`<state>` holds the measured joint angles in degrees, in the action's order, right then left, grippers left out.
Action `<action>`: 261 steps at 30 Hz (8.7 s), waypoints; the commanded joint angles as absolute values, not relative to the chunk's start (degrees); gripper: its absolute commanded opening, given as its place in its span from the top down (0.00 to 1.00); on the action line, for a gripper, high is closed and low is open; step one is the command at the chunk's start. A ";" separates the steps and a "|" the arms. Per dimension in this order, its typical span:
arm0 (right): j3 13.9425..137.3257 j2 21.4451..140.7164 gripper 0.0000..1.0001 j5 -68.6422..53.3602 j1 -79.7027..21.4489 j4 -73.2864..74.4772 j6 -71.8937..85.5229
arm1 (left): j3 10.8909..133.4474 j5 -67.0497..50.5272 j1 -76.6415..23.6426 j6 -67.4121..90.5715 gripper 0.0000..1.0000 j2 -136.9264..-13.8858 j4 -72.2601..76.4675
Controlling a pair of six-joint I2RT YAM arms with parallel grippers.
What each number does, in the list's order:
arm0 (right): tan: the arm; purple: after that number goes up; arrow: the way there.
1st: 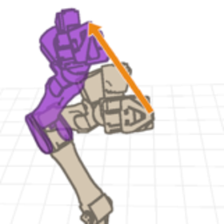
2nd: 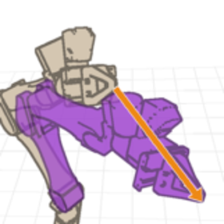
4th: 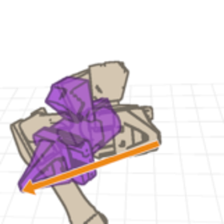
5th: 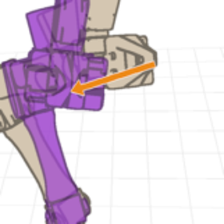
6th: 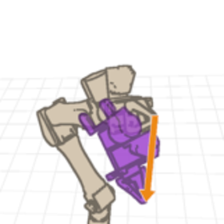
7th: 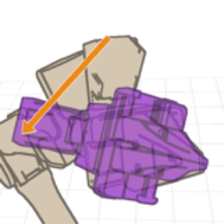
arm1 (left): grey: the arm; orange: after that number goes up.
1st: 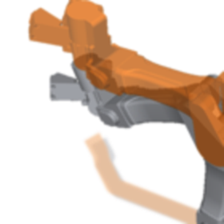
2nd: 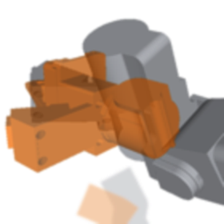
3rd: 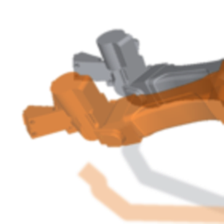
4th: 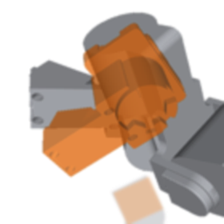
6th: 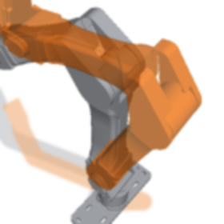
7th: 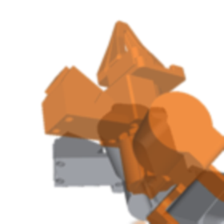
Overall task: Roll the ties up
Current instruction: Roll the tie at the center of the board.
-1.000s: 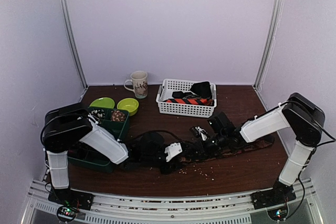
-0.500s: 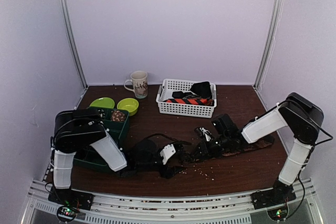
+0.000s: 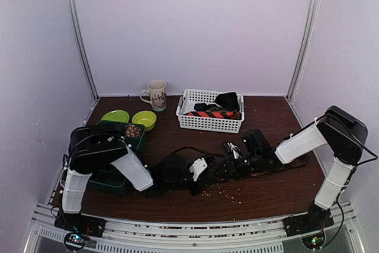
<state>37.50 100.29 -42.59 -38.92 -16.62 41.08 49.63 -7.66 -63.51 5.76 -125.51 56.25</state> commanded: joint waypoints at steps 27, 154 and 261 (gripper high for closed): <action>37.71 102.48 1.00 -44.03 -40.52 -16.60 46.13 | 58.16 -9.79 -62.93 -2.32 0.60 -118.42 13.38; 43.13 83.86 0.46 -30.62 -33.39 18.28 19.21 | 45.01 -17.03 -61.79 -7.64 0.83 -122.19 45.20; 33.49 83.89 0.65 -34.91 -35.96 0.01 34.17 | 53.17 -14.81 -66.88 -4.56 0.81 -127.18 41.96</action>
<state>33.32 88.25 -33.15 -37.32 -2.94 33.30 54.98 -15.25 -65.19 6.44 -128.07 56.05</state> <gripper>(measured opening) 0.284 0.255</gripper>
